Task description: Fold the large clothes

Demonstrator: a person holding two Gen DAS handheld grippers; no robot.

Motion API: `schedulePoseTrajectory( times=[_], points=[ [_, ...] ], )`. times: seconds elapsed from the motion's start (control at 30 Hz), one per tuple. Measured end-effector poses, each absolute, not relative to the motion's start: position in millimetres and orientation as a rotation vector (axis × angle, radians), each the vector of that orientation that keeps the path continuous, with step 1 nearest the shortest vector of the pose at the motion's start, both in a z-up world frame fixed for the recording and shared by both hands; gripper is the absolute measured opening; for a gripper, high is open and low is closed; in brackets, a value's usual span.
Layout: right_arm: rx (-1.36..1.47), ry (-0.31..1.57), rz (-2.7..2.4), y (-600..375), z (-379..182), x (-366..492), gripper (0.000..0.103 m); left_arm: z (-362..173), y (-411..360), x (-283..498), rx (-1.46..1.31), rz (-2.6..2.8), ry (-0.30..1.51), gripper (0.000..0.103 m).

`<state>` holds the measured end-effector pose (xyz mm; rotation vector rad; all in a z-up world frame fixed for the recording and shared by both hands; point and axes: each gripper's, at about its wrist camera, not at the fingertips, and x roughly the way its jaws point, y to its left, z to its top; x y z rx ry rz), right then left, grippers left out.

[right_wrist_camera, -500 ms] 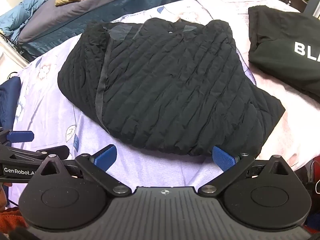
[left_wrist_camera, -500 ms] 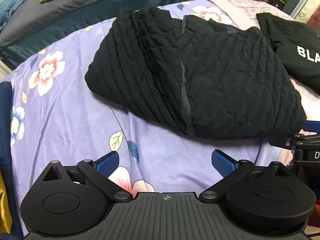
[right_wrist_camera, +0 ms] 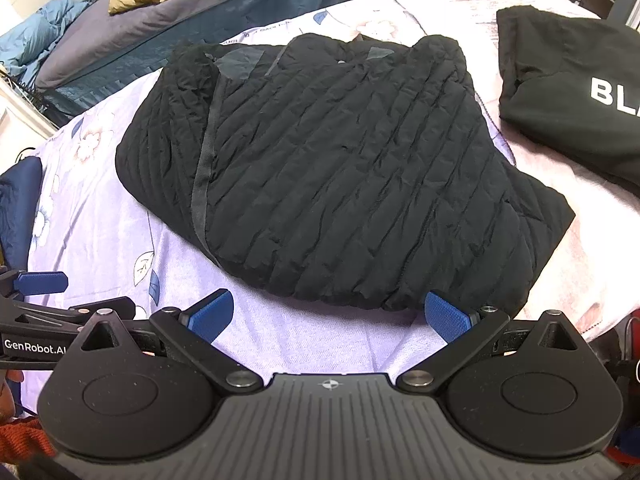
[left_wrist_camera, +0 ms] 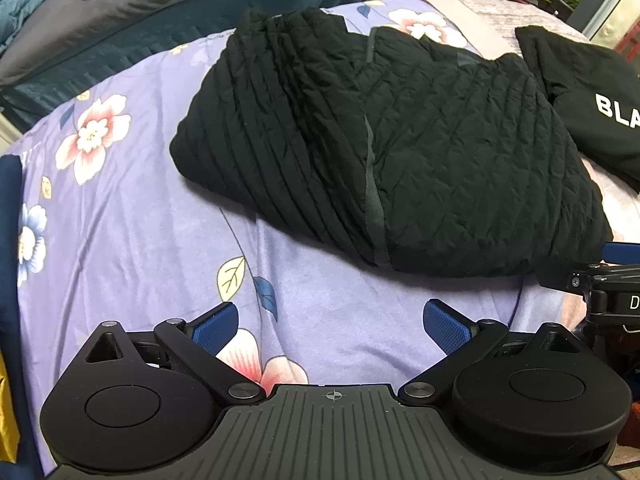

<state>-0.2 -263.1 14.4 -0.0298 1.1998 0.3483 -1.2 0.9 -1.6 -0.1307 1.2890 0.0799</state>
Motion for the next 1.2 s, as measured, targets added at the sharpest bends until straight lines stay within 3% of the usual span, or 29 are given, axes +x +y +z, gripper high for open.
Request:
schedulePoseTrajectory(
  times=[1.2],
  points=[
    [-0.06, 1.218, 0.373, -254, 9, 7, 0.102, -8, 14, 2, -0.125, 0.138, 1.275, 0.103]
  ],
)
